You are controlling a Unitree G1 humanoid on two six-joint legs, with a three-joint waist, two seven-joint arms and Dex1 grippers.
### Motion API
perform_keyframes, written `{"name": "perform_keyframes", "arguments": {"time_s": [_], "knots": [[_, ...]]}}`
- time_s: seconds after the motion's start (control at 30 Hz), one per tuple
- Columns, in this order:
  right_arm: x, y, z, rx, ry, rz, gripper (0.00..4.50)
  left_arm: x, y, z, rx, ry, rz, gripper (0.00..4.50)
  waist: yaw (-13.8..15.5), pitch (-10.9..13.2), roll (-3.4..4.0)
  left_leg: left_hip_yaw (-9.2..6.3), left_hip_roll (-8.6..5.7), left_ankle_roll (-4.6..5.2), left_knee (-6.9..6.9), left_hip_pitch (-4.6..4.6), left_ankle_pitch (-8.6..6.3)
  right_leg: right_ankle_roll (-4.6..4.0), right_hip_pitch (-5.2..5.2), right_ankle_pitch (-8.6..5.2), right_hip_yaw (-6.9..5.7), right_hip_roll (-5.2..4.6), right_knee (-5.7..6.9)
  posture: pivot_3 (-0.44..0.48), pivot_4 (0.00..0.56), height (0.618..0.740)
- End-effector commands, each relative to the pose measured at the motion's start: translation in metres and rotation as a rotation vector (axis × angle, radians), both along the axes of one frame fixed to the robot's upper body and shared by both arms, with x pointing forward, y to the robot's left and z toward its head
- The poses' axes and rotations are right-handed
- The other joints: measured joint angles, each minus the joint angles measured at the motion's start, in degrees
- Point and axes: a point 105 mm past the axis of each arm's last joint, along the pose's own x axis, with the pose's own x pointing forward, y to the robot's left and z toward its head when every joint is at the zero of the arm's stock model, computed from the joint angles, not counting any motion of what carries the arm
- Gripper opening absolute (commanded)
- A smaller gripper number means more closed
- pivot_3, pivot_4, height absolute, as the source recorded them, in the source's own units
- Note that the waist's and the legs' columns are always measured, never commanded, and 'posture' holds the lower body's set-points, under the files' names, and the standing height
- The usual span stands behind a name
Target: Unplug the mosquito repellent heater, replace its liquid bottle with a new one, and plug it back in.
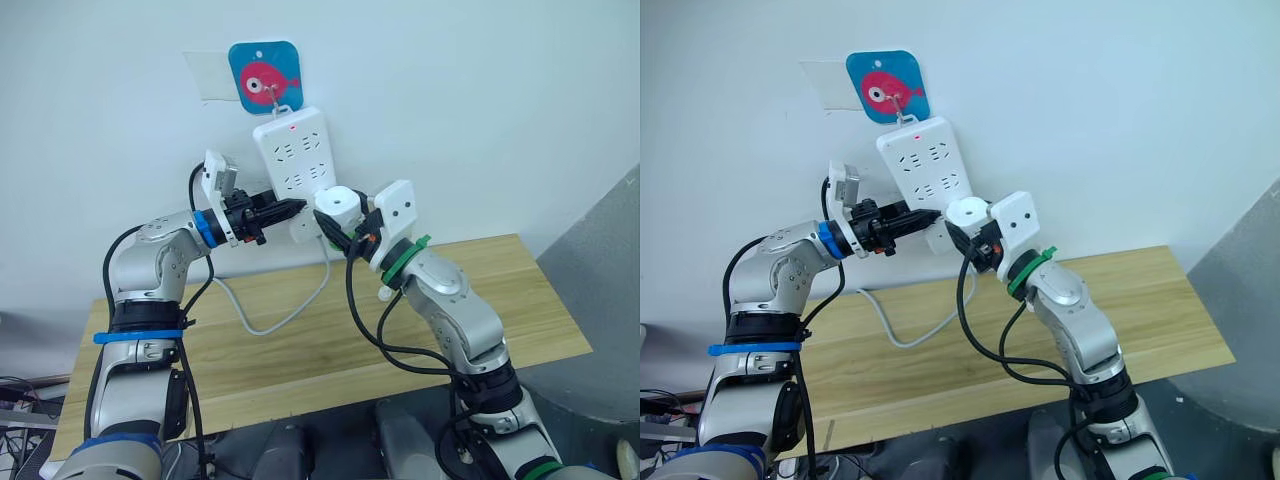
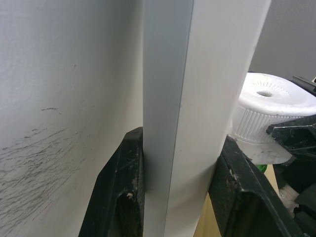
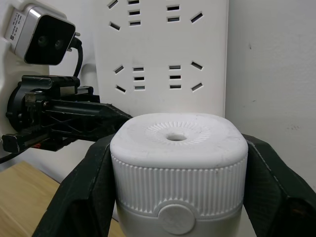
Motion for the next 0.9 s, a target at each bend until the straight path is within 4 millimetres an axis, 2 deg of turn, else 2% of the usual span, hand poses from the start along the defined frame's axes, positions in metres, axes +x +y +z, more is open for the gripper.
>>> {"name": "perform_keyframes", "arguments": {"time_s": [0.03, 0.33, 0.73, 0.87, 0.9], "knots": [[0.008, 0.008, 0.002, -0.031, -0.016, -0.019, 2.97, -0.017, -0.031, 0.02, -0.076, -0.048, -0.173, 1.31, 0.0, 0.0, 0.0, 0.0, 0.0, 0.0, 0.0, 0.0, 0.0, 0.0, -0.02, 0.0, 0.0, 0.0, 0.04, -0.182, 0.162, 0.74], [0.011, 0.012, 0.002, -0.031, 0.028, -0.016, 2.97, -0.016, -0.032, 0.018, -0.062, -0.053, -0.169, 1.31, 0.0, 0.0, -0.02, -0.02, 0.0, 0.0, 0.01, 0.0, 0.02, -0.01, -0.05, 0.01, -0.01, 0.0, 0.17, -0.181, 0.166, 0.74], [0.004, -0.007, 0.014, 0.001, 0.031, -0.036, 2.97, -0.013, -0.028, 0.013, -0.033, -0.058, -0.142, 1.31, 0.1, 0.0, -0.02, -0.06, 0.0, 0.02, 0.01, 0.0, 0.03, -0.06, -0.06, 0.04, -0.05, 0.01, 0.18, -0.184, 0.171, 0.74], [-0.002, -0.011, 0.016, 0.005, 0.039, -0.012, 4.38, -0.012, -0.027, 0.013, -0.03, -0.059, -0.141, 1.31, 0.8, -0.1, -0.01, -0.16, -0.02, 0.0, -0.02, -0.06, 0.04, -0.06, -0.05, 0.03, -0.17, 0.0, 0.07, -0.19, 0.17, 0.74], [-0.004, -0.011, 0.016, -0.001, 0.041, -0.006, 4.47, -0.011, -0.027, 0.013, -0.03, -0.059, -0.141, 1.31, 0.9, -0.1, -0.02, -0.19, 0.0, -0.13, -0.02, -0.15, 0.12, -0.06, -0.1, 0.02, -0.23, 0.0, -0.03, -0.19, 0.17, 0.74]]}}
